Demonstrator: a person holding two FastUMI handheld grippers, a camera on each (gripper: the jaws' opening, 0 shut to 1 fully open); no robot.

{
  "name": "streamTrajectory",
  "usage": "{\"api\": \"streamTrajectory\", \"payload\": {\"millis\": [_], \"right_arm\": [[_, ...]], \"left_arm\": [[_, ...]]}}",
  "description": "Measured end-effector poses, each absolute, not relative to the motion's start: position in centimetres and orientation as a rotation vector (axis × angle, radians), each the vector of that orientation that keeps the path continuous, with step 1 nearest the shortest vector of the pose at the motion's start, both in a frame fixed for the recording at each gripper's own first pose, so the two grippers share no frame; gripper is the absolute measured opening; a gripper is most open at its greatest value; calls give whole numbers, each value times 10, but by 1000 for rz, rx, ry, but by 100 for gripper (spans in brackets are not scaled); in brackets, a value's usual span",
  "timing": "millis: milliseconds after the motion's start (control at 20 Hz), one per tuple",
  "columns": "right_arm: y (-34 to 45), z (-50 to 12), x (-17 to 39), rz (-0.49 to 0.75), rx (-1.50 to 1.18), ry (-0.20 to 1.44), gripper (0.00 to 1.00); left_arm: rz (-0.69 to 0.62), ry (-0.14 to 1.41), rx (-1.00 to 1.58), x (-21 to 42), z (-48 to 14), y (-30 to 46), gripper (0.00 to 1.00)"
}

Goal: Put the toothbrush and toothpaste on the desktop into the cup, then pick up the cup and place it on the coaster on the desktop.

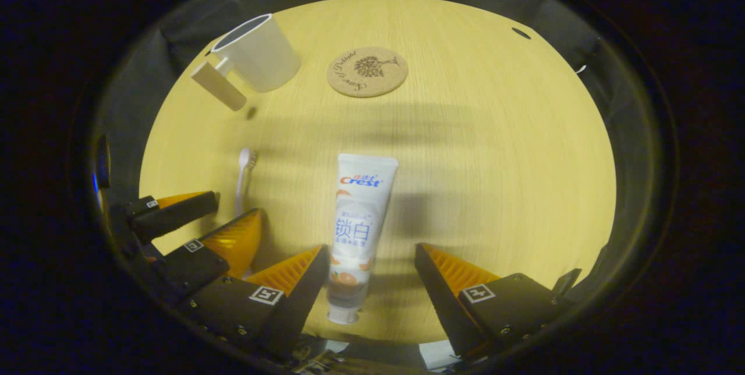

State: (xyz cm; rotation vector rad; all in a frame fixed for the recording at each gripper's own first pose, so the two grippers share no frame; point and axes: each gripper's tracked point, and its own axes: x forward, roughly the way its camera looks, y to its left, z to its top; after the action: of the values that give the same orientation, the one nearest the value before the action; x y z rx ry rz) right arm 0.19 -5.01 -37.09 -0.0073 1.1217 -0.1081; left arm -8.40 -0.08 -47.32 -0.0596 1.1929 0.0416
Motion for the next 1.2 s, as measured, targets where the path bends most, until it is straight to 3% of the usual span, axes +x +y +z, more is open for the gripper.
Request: {"api": "streamTrajectory", "payload": {"millis": [250, 300, 350, 400, 450, 550, 650, 700, 800, 850, 900, 950, 1000, 1200], "right_arm": [[-54, -375, -3, -140, -46, 1170, 94], [-52, -374, -5, -144, -44, 1179, 89], [-53, -374, -4, -150, -42, 1184, 89], [-54, -375, -4, -157, -33, 1191, 88], [-53, -375, -4, -154, -32, 1200, 79], [-57, -372, -5, -160, -45, 1210, 78], [-57, -373, -4, -155, -45, 1218, 47], [-57, -374, -4, -145, -48, 1222, 36], [-60, -373, -5, -135, -48, 1233, 36], [-59, -372, -7, -125, -56, 1236, 24], [-61, -370, -7, -117, -58, 1230, 24], [-57, -361, -16, -125, -29, 1235, 11], [-59, -373, -5, -129, -15, 1215, 10], [-59, -372, -8, -114, 14, 1205, 11]], "left_arm": [[56, 1194, -67, -83, -474, 0, 100], [57, 1194, -65, -81, -475, 1, 89], [56, 1192, -65, -82, -474, 1, 100], [55, 1197, -63, -82, -474, 0, 94], [49, 1180, -60, -78, -474, -1, 100], [46, 1187, -53, -79, -472, -1, 74], [45, 1179, -48, -75, -472, -3, 69], [40, 1190, -39, -77, -472, -3, 51], [45, 1188, -37, -79, -473, -5, 14], [37, 1189, -30, -74, -473, -6, 19], [40, 1189, -26, -73, -473, -6, 19], [38, 1190, -30, -73, -473, -6, 13], [41, 1202, -37, -74, -474, -5, 7], [42, 1171, -55, -69, -473, -5, 7]]}}
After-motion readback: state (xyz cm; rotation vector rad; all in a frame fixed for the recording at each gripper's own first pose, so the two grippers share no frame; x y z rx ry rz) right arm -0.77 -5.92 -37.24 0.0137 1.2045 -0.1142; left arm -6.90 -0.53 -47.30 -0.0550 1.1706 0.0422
